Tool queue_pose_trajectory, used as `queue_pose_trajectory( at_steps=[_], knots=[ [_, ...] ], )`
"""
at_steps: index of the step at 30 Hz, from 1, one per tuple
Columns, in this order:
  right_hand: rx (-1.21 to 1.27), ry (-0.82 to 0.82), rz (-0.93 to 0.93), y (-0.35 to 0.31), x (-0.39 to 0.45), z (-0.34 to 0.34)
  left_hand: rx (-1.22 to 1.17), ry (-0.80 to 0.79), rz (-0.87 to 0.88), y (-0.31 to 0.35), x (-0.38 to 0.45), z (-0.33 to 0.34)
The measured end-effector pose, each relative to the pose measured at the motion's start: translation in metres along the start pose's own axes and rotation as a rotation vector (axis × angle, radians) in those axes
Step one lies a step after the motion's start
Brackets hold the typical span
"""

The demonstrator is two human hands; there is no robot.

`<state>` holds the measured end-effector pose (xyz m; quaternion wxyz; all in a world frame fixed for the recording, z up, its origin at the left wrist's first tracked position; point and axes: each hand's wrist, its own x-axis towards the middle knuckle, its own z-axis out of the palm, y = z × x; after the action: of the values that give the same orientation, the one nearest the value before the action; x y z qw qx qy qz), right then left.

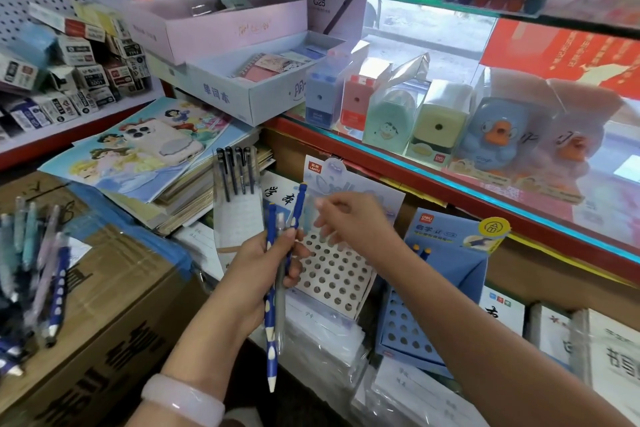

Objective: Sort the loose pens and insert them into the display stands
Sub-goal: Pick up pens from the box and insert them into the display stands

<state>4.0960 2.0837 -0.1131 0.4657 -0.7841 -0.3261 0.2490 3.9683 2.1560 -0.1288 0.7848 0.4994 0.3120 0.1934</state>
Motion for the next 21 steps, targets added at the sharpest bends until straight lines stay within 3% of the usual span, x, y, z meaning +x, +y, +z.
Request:
queue_pose_trajectory(
  at_steps=[4, 9, 16, 21],
  knots=[
    [0.223, -0.088, 0.051, -0.012, -0.003, 0.01, 0.031, -0.038, -0.022, -0.003, -0.004, 0.004],
    [0.344, 0.068, 0.062, -0.01, -0.006, -0.019, -0.079, 0.085, -0.036, -0.005, 0.0, 0.003],
    [-0.042, 0.351, -0.09, 0.027, -0.031, -0.093, -0.009, 0.155, -0.064, -0.014, 0.008, -0.001],
    [-0.447, 0.368, -0.104, 0.068, -0.054, -0.107, 0.008, 0.102, -0.048, -0.019, 0.015, 0.001]
  ],
)
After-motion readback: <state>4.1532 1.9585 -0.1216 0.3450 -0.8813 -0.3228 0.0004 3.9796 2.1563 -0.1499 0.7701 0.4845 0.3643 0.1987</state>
